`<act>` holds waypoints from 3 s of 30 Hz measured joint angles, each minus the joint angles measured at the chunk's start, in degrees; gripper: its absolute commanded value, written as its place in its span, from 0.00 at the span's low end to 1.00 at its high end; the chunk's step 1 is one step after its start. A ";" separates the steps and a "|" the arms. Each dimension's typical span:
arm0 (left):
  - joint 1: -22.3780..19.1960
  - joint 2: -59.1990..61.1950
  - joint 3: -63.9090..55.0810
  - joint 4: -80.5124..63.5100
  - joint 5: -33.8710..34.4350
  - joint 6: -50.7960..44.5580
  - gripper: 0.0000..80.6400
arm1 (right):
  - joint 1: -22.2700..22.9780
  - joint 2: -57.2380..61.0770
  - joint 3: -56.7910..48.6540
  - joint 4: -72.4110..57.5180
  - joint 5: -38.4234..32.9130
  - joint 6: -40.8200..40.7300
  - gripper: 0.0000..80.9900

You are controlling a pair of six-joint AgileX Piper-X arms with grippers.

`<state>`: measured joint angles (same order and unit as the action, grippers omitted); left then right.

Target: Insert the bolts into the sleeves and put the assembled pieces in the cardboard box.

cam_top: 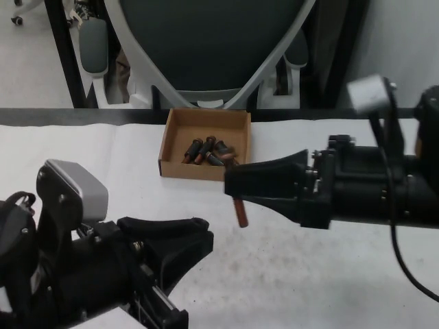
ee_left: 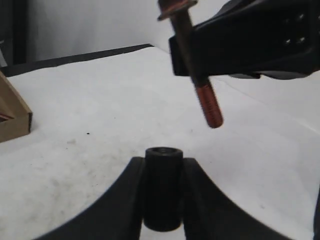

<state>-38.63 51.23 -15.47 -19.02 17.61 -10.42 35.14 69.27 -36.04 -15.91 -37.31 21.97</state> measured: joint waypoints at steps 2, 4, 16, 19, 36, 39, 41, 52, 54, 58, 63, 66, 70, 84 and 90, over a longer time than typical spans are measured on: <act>0.14 0.00 0.00 -0.32 2.19 -0.92 0.01 | 0.43 1.09 -0.84 -0.17 -0.10 0.00 0.00; 0.14 0.00 0.00 -0.32 4.31 -1.49 0.01 | 0.39 1.17 -1.04 -0.28 -0.10 0.00 0.00; 0.20 2.70 0.00 -0.75 8.41 -2.95 0.01 | 1.71 1.14 -2.02 -0.32 -0.85 0.00 0.00; 0.20 4.25 0.00 -3.97 9.43 -4.88 0.01 | 2.84 1.14 -2.02 -0.32 -0.91 0.00 0.00; 0.20 4.54 0.00 -6.65 10.74 -7.29 0.01 | 3.70 1.14 -2.02 -0.32 -1.33 0.00 0.00; 0.20 4.54 0.00 -6.65 10.74 -7.74 0.01 | 3.70 1.14 -2.02 -0.32 -1.33 0.00 0.00; 0.20 4.54 0.00 -6.65 10.26 -8.35 0.01 | 3.70 1.14 -2.02 -0.32 -1.33 0.00 0.00; 0.20 4.54 0.09 -8.45 8.17 -11.57 0.01 | 3.70 1.14 -2.19 -1.18 -1.33 -0.93 0.00; 0.20 4.54 0.09 -8.63 8.36 -11.68 0.01 | 3.70 1.14 -2.27 -1.26 -1.33 -1.32 0.00; 0.20 4.54 0.09 -8.89 9.34 -10.63 0.01 | 3.84 1.14 -2.27 -1.35 -1.68 -2.02 0.00; 0.20 4.67 0.09 -9.00 9.45 -7.69 0.01 | 3.97 1.14 -2.27 -1.35 -2.00 -2.20 0.00; 0.20 4.66 0.09 -8.70 9.51 -6.28 0.01 | 3.97 1.14 -2.27 -1.35 -2.03 -2.29 0.00; 0.20 4.66 0.09 -6.21 10.35 -3.91 0.01 | 3.97 1.14 -2.27 -1.23 -1.74 -2.43 0.00; 0.20 4.66 0.09 -6.33 10.61 -3.90 0.01 | 1.65 1.14 -3.16 -1.23 -1.60 -3.90 0.00; 0.20 4.66 0.09 -9.19 10.61 -5.55 0.01 | 1.45 1.14 -3.16 -1.23 -1.60 -3.90 0.00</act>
<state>-38.43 55.89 -15.38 -28.21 28.22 -15.97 36.59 70.41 -39.20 -17.13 -38.91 18.07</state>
